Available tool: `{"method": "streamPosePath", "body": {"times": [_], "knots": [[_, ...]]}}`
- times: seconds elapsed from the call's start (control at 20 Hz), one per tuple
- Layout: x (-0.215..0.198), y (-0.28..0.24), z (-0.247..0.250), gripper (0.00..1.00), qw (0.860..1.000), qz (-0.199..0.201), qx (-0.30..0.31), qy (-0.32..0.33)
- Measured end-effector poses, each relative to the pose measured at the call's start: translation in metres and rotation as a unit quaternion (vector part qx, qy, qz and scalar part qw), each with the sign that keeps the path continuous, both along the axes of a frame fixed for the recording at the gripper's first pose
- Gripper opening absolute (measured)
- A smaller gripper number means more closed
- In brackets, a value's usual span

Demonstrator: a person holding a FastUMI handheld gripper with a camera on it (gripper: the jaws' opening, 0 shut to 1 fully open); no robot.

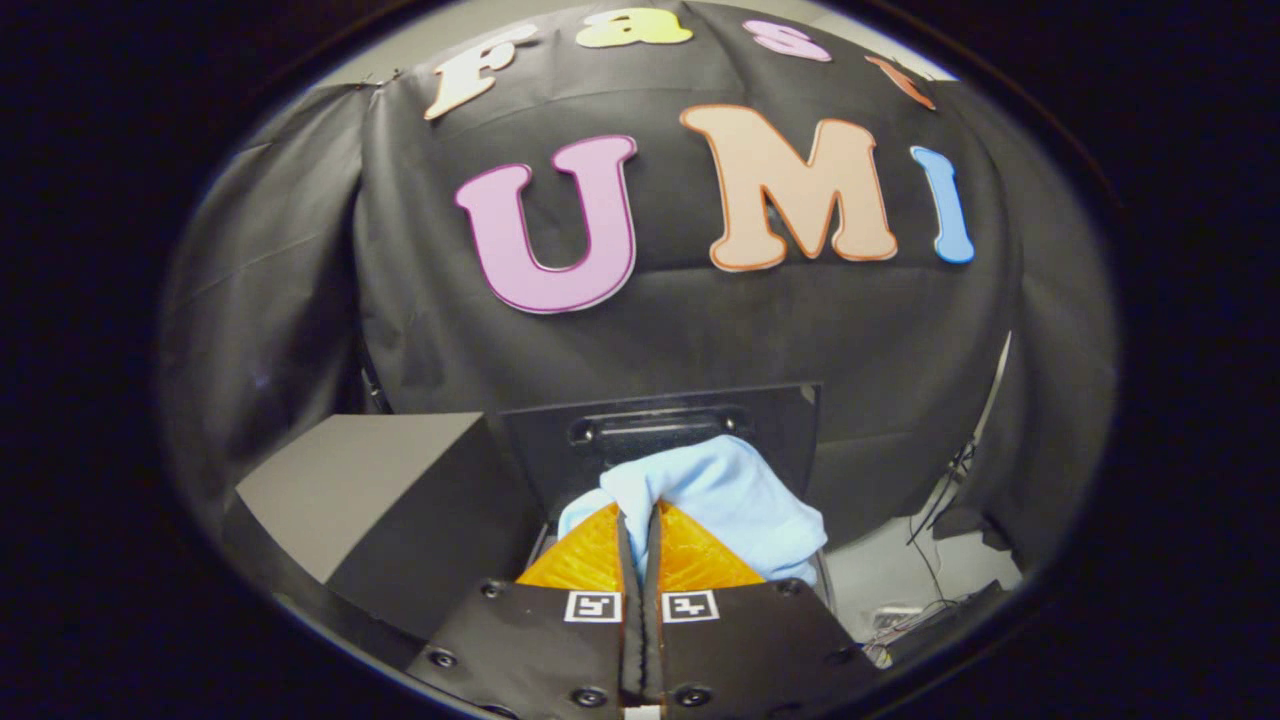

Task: Put the clothes into the washing machine and then close the washing machine lid.

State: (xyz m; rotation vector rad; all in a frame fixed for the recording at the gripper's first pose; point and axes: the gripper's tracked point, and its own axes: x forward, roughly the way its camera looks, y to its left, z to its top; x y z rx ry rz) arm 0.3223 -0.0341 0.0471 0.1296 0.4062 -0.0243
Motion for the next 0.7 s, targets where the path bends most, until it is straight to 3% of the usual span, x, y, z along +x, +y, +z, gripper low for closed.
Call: {"method": "streamPosePath", "body": {"times": [0.35, 0.7], "knots": [[0.014, -0.016, -0.103, 0.01, 0.999, 0.001, 0.007, 0.047], [0.020, -0.029, -0.172, 0.01, 0.997, -0.009, 0.026, 0.070]]}}
